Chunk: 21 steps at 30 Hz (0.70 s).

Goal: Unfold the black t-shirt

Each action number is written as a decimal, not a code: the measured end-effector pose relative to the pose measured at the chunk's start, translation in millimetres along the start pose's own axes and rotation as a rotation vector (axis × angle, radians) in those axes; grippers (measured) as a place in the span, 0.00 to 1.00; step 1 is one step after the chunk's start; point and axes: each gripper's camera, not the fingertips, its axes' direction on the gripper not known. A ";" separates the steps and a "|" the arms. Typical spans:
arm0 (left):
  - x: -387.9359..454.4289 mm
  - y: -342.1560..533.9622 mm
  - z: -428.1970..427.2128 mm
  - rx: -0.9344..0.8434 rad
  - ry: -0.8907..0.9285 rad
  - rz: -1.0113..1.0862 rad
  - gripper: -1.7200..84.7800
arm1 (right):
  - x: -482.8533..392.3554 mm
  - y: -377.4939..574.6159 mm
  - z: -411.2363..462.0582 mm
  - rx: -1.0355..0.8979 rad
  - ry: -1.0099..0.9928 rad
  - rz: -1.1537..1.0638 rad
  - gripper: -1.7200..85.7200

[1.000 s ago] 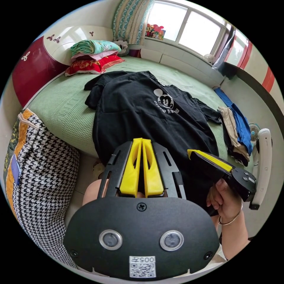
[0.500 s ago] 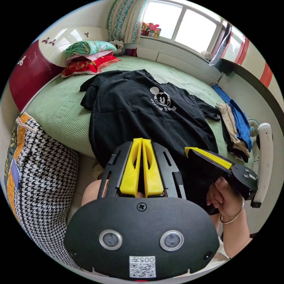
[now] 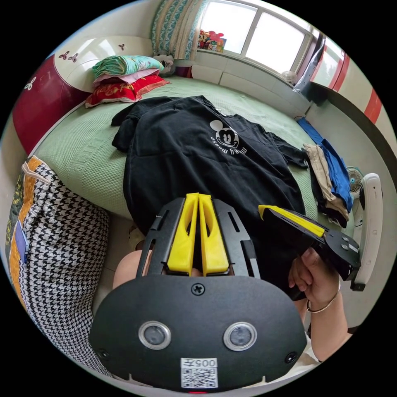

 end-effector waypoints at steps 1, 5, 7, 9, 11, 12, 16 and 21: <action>-0.3 0.1 0.1 0.000 0.001 -0.001 0.01 | 0.0 -0.2 0.0 0.000 0.000 0.000 0.01; -1.5 0.2 0.4 0.002 0.008 -0.006 0.01 | -0.3 -1.4 0.2 -0.001 -0.001 0.000 0.01; -1.9 0.1 0.6 0.002 0.011 -0.006 0.01 | -0.7 -1.8 0.2 0.000 0.001 0.000 0.01; -2.2 -0.1 1.0 0.001 0.012 -0.007 0.01 | -1.0 -2.3 0.3 0.000 0.002 0.000 0.01; -2.2 -0.3 1.7 0.001 0.013 -0.007 0.01 | -1.3 -2.8 0.5 0.000 0.003 -0.001 0.01; -2.1 -0.4 1.8 0.001 0.014 -0.006 0.01 | -1.4 -3.3 0.7 -0.001 0.003 -0.001 0.01; -2.0 -0.8 2.9 0.001 0.015 -0.005 0.01 | -2.0 -4.3 1.2 -0.002 0.005 -0.003 0.01; -2.5 -1.6 4.3 -0.001 0.019 -0.006 0.01 | -2.5 -5.6 1.6 -0.002 0.005 -0.004 0.01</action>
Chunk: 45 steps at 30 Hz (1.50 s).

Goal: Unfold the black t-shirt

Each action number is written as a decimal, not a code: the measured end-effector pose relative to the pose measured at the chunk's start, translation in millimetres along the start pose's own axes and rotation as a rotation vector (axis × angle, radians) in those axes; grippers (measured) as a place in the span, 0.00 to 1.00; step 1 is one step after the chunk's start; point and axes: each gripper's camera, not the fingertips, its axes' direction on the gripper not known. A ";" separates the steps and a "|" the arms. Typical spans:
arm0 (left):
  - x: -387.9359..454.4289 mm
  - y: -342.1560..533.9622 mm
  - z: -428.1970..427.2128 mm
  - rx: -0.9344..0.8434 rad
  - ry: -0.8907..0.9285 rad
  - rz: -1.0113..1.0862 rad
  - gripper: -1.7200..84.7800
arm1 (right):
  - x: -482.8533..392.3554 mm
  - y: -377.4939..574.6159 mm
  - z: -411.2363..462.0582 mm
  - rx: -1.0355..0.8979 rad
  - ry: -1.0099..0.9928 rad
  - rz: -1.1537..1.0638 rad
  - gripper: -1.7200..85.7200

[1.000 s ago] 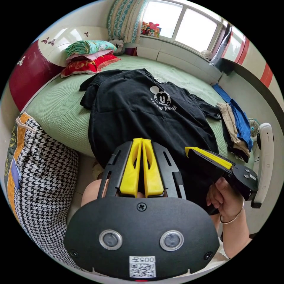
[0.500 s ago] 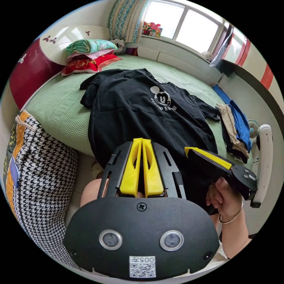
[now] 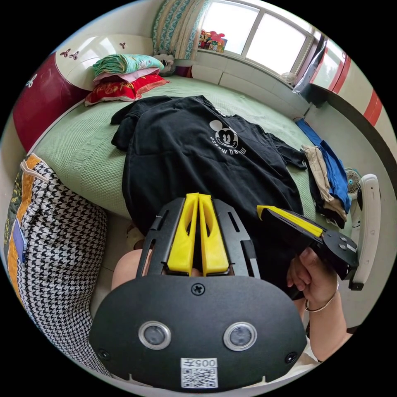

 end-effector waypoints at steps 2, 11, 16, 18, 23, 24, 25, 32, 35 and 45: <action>0.1 -0.6 1.0 -0.003 0.001 0.002 0.01 | -0.4 -0.3 0.1 0.000 0.001 -0.002 0.01; -1.2 -2.1 3.4 -0.004 0.005 -0.003 0.01 | -1.9 -2.0 1.5 -0.004 0.003 -0.011 0.01; -1.4 -3.2 4.9 -0.006 0.008 -0.004 0.01 | -1.9 -2.7 2.1 -0.008 0.004 -0.013 0.01; -1.4 -3.6 5.5 -0.007 0.009 -0.004 0.01 | -1.8 -2.9 2.3 -0.009 0.004 -0.013 0.01; -1.0 -4.0 6.5 -0.001 0.011 -0.006 0.01 | -0.9 -2.7 2.0 -0.006 0.003 -0.012 0.01; -0.9 -4.0 6.6 -0.001 0.011 -0.006 0.01 | -0.7 -2.6 1.9 -0.006 0.003 -0.012 0.01; -0.5 -4.2 7.0 -0.001 0.012 -0.004 0.01 | -0.6 -2.5 1.9 -0.006 0.003 -0.012 0.01; 0.6 -5.6 9.2 -0.001 0.013 -0.006 0.01 | 0.9 -1.5 1.3 -0.003 0.001 -0.012 0.01; 1.7 -6.3 10.6 -0.003 0.011 -0.005 0.01 | 1.8 -0.9 0.9 -0.001 -0.002 -0.013 0.01; 4.3 -8.7 14.4 -0.004 0.012 -0.004 0.01 | 4.9 1.1 0.4 0.000 -0.003 -0.012 0.01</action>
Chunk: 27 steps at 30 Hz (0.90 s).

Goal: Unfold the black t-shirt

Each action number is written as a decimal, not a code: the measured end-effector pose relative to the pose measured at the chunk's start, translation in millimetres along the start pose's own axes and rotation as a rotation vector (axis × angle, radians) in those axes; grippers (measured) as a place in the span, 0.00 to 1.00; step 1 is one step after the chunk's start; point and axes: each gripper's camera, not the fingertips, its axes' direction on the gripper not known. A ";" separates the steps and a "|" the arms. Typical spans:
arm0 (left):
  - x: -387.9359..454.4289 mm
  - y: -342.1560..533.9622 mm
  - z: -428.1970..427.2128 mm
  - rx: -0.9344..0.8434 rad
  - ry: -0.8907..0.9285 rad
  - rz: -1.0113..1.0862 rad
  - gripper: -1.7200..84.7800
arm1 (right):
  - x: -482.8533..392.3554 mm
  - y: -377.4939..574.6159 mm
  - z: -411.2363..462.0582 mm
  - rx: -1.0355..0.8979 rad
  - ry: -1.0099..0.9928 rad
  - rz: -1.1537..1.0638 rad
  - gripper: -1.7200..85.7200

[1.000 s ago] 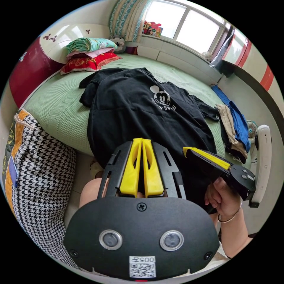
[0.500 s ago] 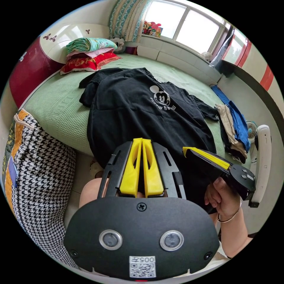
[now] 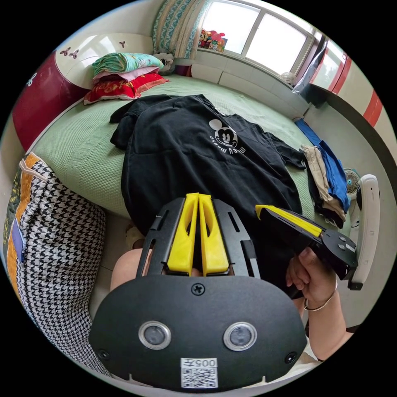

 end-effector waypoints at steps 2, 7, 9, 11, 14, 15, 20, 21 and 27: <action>0.7 -0.5 0.8 0.000 0.001 0.001 0.01 | 0.4 0.4 0.0 0.000 0.000 0.000 0.01; 1.9 -1.7 2.5 0.002 0.001 0.002 0.01 | 1.1 1.5 0.0 0.001 0.003 -0.002 0.01; 2.1 -2.2 3.2 0.002 0.002 0.001 0.01 | 1.5 1.8 0.2 0.000 0.004 -0.003 0.00; 2.4 -2.9 4.2 0.003 0.004 0.001 0.01 | 1.9 2.2 0.3 -0.001 0.004 -0.003 0.00; 3.2 -3.7 5.4 0.004 0.004 0.002 0.01 | 2.6 2.8 0.3 0.000 0.004 -0.003 0.00; 3.4 -3.9 5.6 0.004 0.004 0.003 0.01 | 2.9 3.1 0.3 0.000 0.004 -0.003 0.00; 4.7 -6.1 9.0 0.000 0.005 0.006 0.01 | 3.9 3.9 0.7 -0.001 0.004 -0.004 0.01; 4.9 -6.4 9.4 -0.001 0.005 0.007 0.01 | 4.0 4.0 0.9 -0.002 0.005 -0.004 0.01; 5.5 -9.3 13.2 -0.005 0.005 0.010 0.01 | 4.3 3.9 2.4 -0.007 0.006 -0.008 0.01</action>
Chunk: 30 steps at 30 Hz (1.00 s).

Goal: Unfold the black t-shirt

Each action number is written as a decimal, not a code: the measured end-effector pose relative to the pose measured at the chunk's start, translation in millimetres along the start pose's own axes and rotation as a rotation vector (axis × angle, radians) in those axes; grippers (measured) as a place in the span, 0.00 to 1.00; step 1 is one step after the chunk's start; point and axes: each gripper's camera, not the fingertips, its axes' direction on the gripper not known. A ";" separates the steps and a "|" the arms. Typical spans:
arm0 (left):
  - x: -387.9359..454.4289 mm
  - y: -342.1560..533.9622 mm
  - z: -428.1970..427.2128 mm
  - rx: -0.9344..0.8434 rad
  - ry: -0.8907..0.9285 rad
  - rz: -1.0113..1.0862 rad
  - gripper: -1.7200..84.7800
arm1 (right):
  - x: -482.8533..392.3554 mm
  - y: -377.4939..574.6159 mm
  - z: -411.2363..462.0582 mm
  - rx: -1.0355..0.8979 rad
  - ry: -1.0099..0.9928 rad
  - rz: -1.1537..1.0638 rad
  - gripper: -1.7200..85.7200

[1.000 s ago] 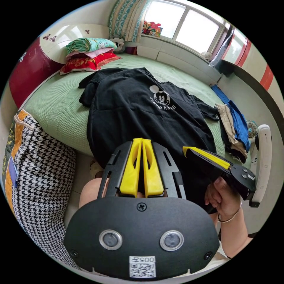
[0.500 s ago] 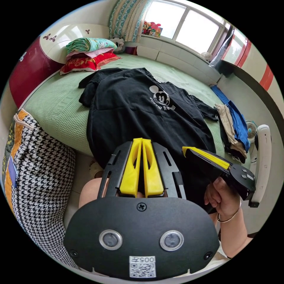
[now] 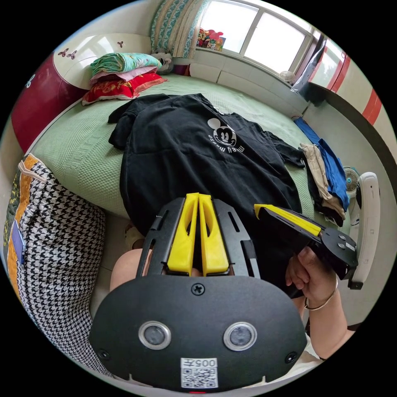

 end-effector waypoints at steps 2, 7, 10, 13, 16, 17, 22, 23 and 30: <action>-0.2 -1.2 1.5 -0.001 0.000 0.000 0.01 | 0.0 -0.3 0.7 -0.002 0.000 -0.001 0.01; -1.3 -3.1 4.0 0.001 0.003 0.000 0.01 | -0.4 -0.5 1.7 -0.002 0.002 -0.002 0.01; -2.4 -4.3 5.5 0.002 0.005 0.001 0.01 | -1.3 -0.6 2.4 -0.001 0.005 -0.005 0.01; -4.1 -5.7 7.3 0.001 0.006 0.000 0.01 | -1.6 -1.2 3.2 -0.001 0.005 -0.005 0.01; -6.2 -6.6 8.4 0.005 0.008 -0.001 0.01 | -1.9 -2.0 4.0 -0.001 0.004 -0.004 0.01; -7.1 -6.9 8.9 0.006 0.008 -0.001 0.01 | -2.2 -2.3 4.4 0.000 0.004 -0.004 0.01; -11.8 -8.6 11.2 0.006 0.008 -0.002 0.01 | -3.9 -3.8 5.8 0.001 0.004 -0.004 0.01; -13.1 -9.0 11.7 0.007 0.008 -0.001 0.01 | -4.5 -4.3 6.2 0.002 0.004 -0.005 0.01; -22.6 -11.0 14.7 0.009 0.011 -0.003 0.01 | -9.3 -8.9 9.6 0.002 0.004 -0.005 0.01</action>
